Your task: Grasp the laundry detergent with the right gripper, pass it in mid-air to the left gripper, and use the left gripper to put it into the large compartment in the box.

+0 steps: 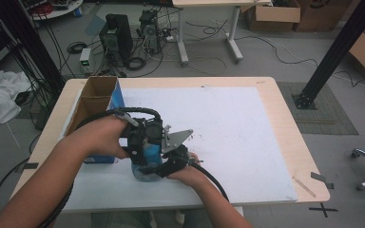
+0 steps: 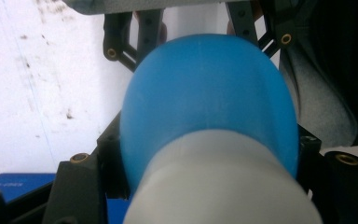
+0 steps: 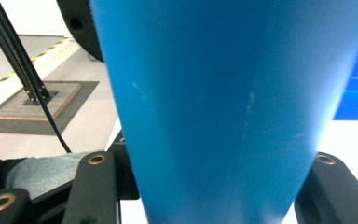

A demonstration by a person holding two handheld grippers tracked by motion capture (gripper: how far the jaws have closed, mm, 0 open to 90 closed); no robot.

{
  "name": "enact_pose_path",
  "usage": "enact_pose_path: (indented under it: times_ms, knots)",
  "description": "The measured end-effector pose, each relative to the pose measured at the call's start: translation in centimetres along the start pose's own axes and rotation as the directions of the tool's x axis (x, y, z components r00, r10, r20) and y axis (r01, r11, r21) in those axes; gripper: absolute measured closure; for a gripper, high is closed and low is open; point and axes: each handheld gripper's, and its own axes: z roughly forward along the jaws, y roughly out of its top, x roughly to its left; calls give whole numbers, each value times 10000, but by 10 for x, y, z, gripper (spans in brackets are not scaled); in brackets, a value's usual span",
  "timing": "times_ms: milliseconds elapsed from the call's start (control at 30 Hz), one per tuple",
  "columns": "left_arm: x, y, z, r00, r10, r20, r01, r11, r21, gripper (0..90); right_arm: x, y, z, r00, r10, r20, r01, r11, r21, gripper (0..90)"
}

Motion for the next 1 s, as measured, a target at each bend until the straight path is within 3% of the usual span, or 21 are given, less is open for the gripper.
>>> enact_pose_path:
  times_ms: [167, 467, 733, 1000]
  knots:
    - [0, 0, -3, 9998, -179, -26, 180, 9996, 219, 375, 0, 2, 0, 10000, -57, 39, 57, 10000, -13, 447]
    - [-2, 2, -14, 9995, -54, -322, 62, 9997, 231, 379, 2, 6, -7, 9989, -205, 418, 221, 9990, -377, 434]
    - [-2, 7, -19, 9993, -59, -376, 73, 9993, 371, 379, 1, 6, -12, 9986, -256, 461, 281, 9982, -536, 419]
    - [3, 4, -24, 9990, -310, -327, 328, 9979, 551, 379, -3, 4, -24, 9980, 113, 627, -74, 9980, -625, 290]
